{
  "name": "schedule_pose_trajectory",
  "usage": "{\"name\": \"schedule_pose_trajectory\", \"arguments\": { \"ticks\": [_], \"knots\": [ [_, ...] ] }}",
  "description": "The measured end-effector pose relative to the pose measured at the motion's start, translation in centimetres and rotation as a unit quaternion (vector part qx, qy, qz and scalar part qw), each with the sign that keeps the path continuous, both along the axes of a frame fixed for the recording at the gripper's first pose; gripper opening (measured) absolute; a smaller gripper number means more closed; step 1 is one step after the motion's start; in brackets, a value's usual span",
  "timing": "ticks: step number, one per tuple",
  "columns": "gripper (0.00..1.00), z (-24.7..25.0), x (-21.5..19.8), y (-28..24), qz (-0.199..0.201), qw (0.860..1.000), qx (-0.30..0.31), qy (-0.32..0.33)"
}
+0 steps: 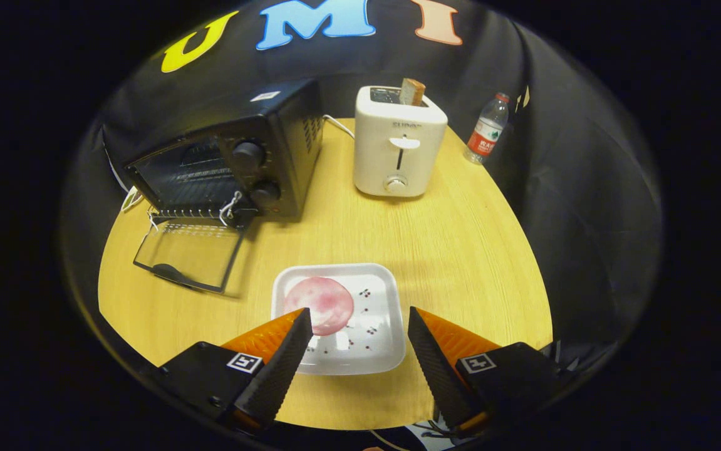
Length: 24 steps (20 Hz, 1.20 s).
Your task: Open the toaster oven, put the food inside, and close the toaster oven door.
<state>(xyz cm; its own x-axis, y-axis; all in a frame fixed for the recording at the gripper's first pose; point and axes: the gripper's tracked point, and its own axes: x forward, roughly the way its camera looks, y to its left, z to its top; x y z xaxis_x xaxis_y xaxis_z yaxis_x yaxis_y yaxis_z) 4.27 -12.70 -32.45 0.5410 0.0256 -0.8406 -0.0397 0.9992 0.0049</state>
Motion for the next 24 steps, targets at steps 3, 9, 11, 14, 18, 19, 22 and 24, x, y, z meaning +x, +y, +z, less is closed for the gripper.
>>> {"name": "schedule_pose_trajectory", "arguments": {
  "ticks": [3, 9, 11, 14, 18, 19, 22, 24],
  "knots": [
    [0.99, -2.4, 0.5, -1.9, 0.017, 0.999, 0.000, 0.035],
    [0.98, -5.9, 1.7, -3.0, 0.035, 0.995, 0.024, 0.089],
    [0.98, -6.8, 1.8, -2.9, 0.039, 0.993, 0.027, 0.104],
    [0.65, -6.9, 2.0, -2.3, 0.048, 0.992, 0.043, 0.109],
    [0.32, -6.8, 2.0, -2.3, 0.029, 0.990, 0.055, 0.123],
    [0.19, -6.8, 1.9, -2.3, 0.022, 0.989, 0.066, 0.131],
    [0.04, -6.9, 2.3, -2.4, 0.033, 0.988, 0.087, 0.124],
    [0.02, -6.9, 1.9, -2.3, 0.039, 0.987, 0.092, 0.128]
  ]
}}
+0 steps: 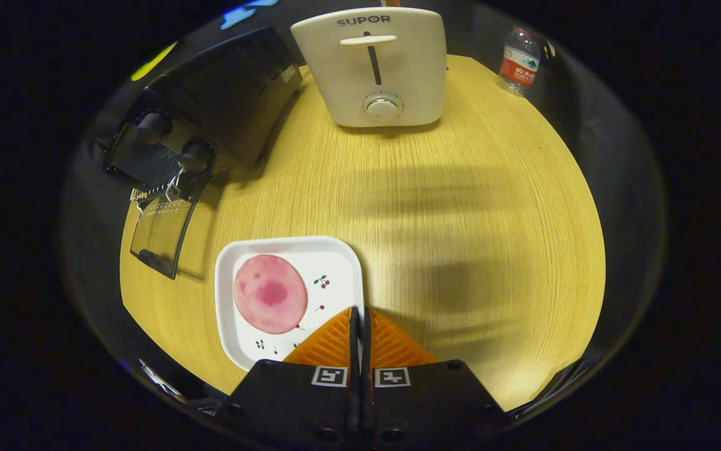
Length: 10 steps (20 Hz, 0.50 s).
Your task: Open the toaster oven, put the food inside, and close the toaster oven door.
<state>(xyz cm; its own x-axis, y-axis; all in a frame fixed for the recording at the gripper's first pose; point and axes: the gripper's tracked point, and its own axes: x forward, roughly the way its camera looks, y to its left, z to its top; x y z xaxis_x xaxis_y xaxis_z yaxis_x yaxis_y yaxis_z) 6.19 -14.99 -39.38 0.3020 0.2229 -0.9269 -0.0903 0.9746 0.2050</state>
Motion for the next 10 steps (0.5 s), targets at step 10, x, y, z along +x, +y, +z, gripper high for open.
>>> {"name": "schedule_pose_trajectory", "arguments": {
  "ticks": [10],
  "knots": [
    [0.02, 0.3, -1.8, 1.0, -0.092, 0.991, 0.089, 0.027]
  ]
}}
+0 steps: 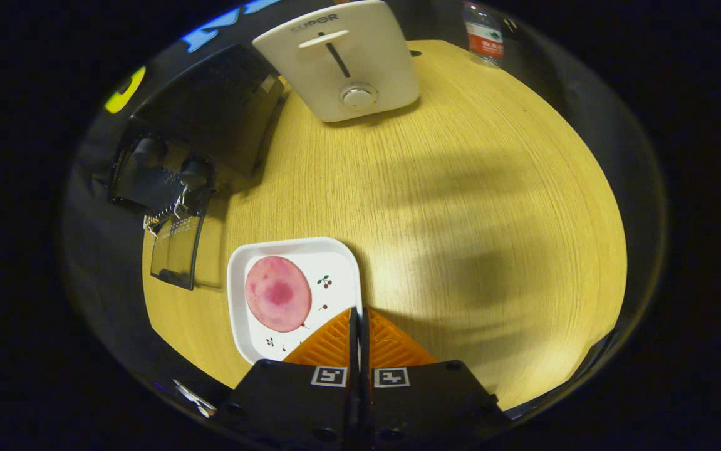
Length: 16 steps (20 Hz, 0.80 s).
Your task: Open the toaster oven, put the food inside, and close the toaster oven door.
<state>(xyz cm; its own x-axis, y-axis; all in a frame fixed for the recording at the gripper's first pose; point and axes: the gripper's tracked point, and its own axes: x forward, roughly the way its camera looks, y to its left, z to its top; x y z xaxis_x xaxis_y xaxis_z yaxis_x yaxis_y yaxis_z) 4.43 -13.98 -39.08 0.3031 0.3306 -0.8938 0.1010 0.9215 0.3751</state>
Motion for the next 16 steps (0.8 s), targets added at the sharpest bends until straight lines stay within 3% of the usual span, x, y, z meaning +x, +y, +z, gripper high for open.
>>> {"name": "schedule_pose_trajectory", "arguments": {
  "ticks": [4, 16],
  "knots": [
    [0.02, 1.7, -1.1, 0.5, -0.061, 0.997, 0.055, -0.010],
    [0.02, 9.3, -3.9, 2.3, -0.173, 0.971, 0.155, -0.060]
  ]
}}
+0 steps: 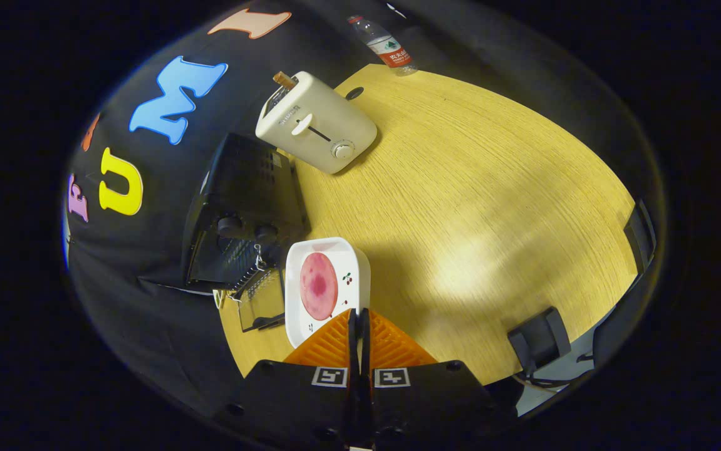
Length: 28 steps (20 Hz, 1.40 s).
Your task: Open the toaster oven, put the food inside, and close the toaster oven door.
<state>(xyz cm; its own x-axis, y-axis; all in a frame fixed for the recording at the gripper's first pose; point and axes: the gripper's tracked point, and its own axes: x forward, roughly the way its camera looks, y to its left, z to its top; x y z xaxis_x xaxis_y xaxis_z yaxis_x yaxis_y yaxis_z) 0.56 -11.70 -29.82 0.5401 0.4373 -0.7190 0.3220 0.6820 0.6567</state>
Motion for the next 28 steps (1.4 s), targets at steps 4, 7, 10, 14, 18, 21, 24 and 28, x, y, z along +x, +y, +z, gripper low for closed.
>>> {"name": "schedule_pose_trajectory", "arguments": {
  "ticks": [4, 7, 10, 14, 18, 21, 24, 28],
  "knots": [
    [0.02, 3.2, -1.2, 3.4, -0.037, 0.996, 0.078, -0.006],
    [0.02, 4.5, -1.5, 6.0, -0.038, 0.994, 0.104, -0.011],
    [0.02, 5.7, -2.0, 8.9, -0.021, 0.993, 0.112, -0.018],
    [0.02, 7.3, -1.6, 13.4, 0.010, 0.992, 0.126, -0.029],
    [0.02, 7.9, -0.4, 17.9, 0.038, 0.989, 0.140, -0.027],
    [0.02, 7.1, 0.2, 20.1, 0.055, 0.988, 0.142, -0.018],
    [0.02, 6.2, 1.5, 21.6, 0.047, 0.988, 0.145, -0.011],
    [0.02, 4.8, 4.7, 22.9, 0.012, 0.989, 0.150, -0.018]
  ]
}}
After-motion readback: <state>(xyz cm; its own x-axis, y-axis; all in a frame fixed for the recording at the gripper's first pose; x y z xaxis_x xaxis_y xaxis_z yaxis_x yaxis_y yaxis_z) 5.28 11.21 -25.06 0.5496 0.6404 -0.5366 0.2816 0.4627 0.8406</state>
